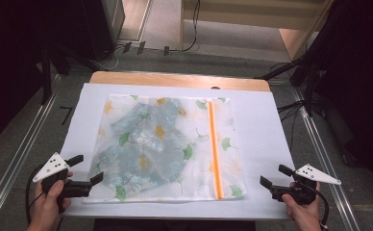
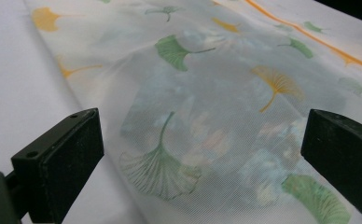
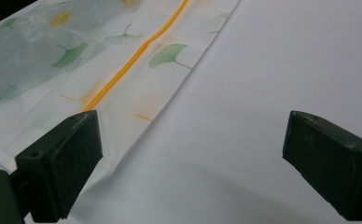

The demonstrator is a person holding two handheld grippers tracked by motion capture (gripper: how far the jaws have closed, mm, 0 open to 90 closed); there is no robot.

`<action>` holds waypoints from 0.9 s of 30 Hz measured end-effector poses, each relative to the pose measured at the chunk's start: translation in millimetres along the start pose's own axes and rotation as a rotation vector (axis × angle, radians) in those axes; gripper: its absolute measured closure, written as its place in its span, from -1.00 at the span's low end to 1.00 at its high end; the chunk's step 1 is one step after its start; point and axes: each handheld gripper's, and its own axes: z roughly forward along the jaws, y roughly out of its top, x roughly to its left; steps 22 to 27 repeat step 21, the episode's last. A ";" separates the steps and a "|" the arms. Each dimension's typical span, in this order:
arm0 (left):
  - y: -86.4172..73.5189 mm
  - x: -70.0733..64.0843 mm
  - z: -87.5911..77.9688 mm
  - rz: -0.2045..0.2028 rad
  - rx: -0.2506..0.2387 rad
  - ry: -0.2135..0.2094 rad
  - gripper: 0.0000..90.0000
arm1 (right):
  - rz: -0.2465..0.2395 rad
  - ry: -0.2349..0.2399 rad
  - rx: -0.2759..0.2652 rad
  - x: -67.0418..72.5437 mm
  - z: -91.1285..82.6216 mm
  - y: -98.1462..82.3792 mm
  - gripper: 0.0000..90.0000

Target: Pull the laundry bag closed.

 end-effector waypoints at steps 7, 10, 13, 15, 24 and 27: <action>5.5 12.0 -5.5 -0.047 -0.043 0.042 -1.00 | 0.031 -0.056 -0.032 -13.0 -12.1 0.9 -0.88; 3.8 13.9 -2.4 -0.046 -0.023 0.046 -1.00 | 0.041 -0.062 -0.017 -15.5 -10.5 -1.7 -0.87; 3.2 13.8 1.5 -0.039 -0.006 0.045 -1.00 | 0.041 -0.055 -0.006 -15.0 -7.0 -2.2 -0.86; 3.5 13.2 3.5 -0.032 0.000 0.041 -1.00 | 0.039 -0.054 -0.006 -13.5 -5.2 -1.1 -0.85; 3.1 11.9 5.1 -0.020 0.018 0.047 -1.00 | 0.039 -0.043 0.000 -11.7 0.0 0.3 -0.76; 3.1 11.9 5.1 -0.020 0.018 0.047 -1.00 | 0.039 -0.043 0.000 -11.7 0.0 0.3 -0.76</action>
